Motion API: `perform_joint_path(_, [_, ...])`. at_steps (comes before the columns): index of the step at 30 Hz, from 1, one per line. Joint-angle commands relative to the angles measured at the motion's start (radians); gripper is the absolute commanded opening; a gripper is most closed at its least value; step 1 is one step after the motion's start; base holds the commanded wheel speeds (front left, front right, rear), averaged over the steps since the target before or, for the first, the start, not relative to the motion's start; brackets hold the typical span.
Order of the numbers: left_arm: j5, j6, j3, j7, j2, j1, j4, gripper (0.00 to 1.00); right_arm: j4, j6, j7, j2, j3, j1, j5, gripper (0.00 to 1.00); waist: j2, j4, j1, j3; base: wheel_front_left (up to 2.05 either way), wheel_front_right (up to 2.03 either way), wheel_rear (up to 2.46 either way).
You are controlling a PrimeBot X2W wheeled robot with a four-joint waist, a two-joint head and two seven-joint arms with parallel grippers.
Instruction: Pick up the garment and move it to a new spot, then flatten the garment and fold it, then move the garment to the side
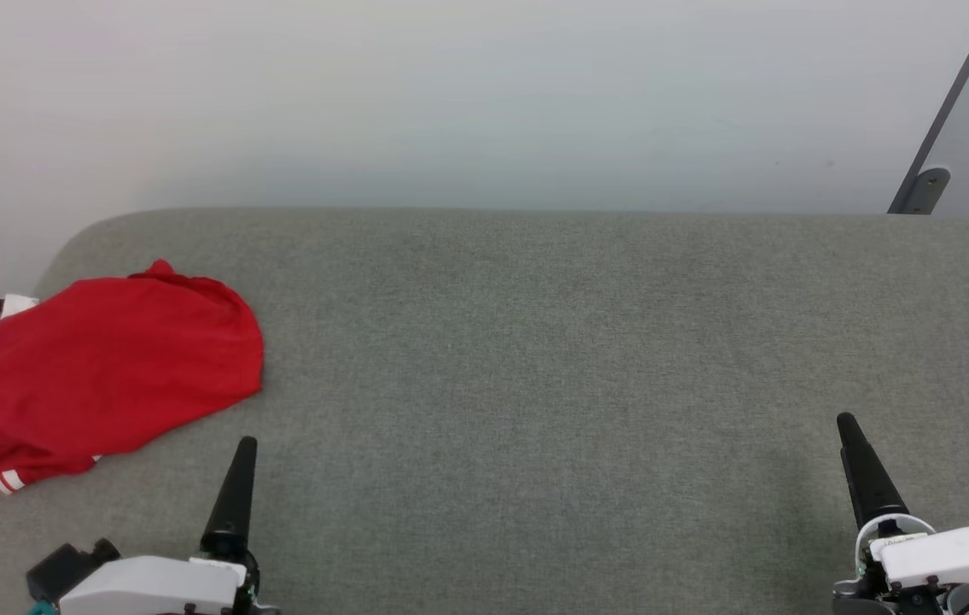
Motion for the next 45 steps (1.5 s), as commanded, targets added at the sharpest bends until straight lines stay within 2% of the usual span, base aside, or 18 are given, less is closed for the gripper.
perform_joint_path(1, [0.034, 0.009, -0.007, -0.009, 0.016, -0.006, -0.022, 1.0, -0.013, 0.0, -0.009, -0.014, 0.005, -0.03, -0.032, 1.0, -0.0001, -0.001, 0.0, -0.001, 0.0, 0.0, 0.0])
perform_joint_path(12, [0.267, 0.072, -0.056, -0.058, 0.078, 0.006, -0.037, 1.0, 0.002, 0.0, -0.052, -0.029, 0.01, -0.049, -0.292, 1.0, -0.0001, -0.006, 0.0, -0.007, 0.0, 0.0, 0.0])
perform_joint_path(21, [0.429, 0.098, -0.082, -0.088, 0.115, 0.018, -0.049, 1.0, 0.006, 0.0, -0.071, -0.03, -0.001, -0.059, -0.475, 1.0, -0.0001, -0.01, 0.0, -0.01, 0.0, 0.0, 0.0])
perform_joint_path(30, [0.571, 0.107, -0.087, -0.115, 0.136, 0.029, -0.065, 1.0, 0.009, 0.0, -0.093, -0.034, -0.015, -0.064, -0.604, 1.0, -0.0001, -0.013, 0.0, -0.011, 0.0, 0.0, 0.0])
perform_joint_path(45, [0.756, 0.09, -0.073, -0.154, 0.149, 0.047, -0.091, 1.0, 0.005, -0.001, -0.129, -0.037, -0.04, -0.064, -0.775, 1.0, -0.0001, -0.012, 0.0, -0.015, 0.0, 0.0, 0.0])
